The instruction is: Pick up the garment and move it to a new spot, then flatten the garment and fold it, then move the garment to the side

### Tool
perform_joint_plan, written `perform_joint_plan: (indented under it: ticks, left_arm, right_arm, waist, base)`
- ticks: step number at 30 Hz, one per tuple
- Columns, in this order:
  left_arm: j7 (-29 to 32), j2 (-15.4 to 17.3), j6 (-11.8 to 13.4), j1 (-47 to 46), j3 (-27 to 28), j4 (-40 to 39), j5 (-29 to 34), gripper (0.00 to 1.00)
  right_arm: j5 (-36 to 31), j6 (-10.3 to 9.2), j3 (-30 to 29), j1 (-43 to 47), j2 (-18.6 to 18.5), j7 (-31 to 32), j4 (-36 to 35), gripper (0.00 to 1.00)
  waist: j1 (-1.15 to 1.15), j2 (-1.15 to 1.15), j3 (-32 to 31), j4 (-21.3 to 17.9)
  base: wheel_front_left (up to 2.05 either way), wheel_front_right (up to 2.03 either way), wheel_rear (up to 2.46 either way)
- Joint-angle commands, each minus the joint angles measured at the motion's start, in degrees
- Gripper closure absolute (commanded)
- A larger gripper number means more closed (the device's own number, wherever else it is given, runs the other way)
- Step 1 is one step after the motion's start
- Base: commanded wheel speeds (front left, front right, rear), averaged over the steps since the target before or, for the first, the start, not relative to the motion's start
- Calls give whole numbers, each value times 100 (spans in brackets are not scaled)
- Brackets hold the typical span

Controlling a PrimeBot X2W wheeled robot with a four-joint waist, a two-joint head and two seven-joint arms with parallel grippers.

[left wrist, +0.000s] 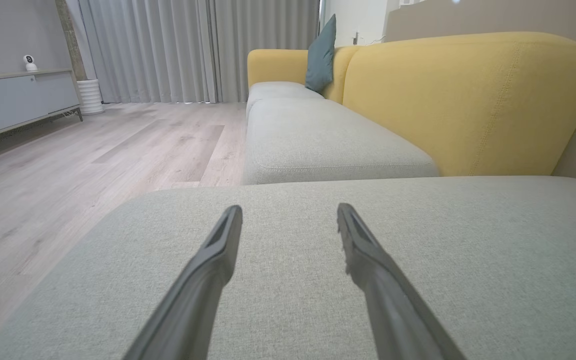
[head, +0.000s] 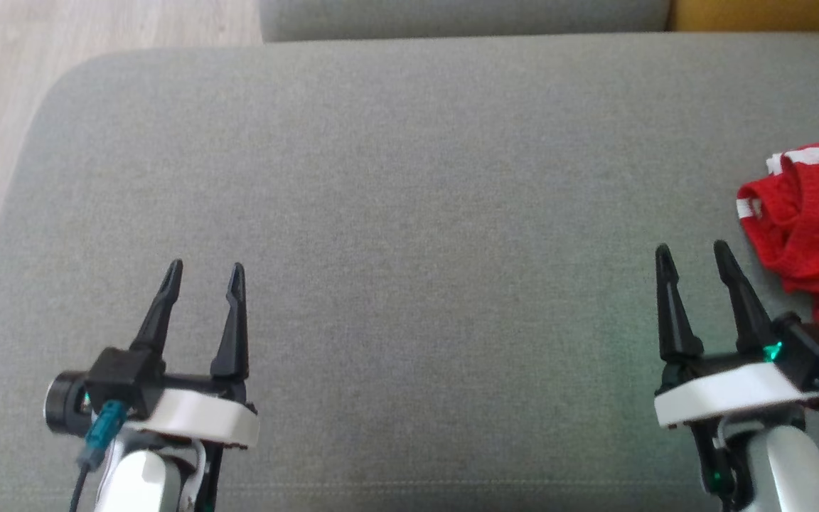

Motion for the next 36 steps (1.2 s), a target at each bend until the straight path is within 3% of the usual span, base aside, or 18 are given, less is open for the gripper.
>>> perform_joint_plan:
  ticks: [1,16,36]
  left_arm:
    - [-29,15,33,-125,215,-147,-22,0]
    - [55,68,31,194,66,42,-57,0]
    - [120,154,147,228,21,11,-95,0]
  right_arm:
    - [-8,-4,82,-49,-26,18,-229,0]
    - [-64,-4,-43,509,-26,294,-485,0]
    - [1,-4,-65,544,-26,350,-499,0]
  waist:
    - [1,0,-110,-13]
    - [1,0,-556,-143]
    - [1,0,-566,-177]
  base:
    - [0,0,0]
    - [0,0,0]
    - [0,0,0]
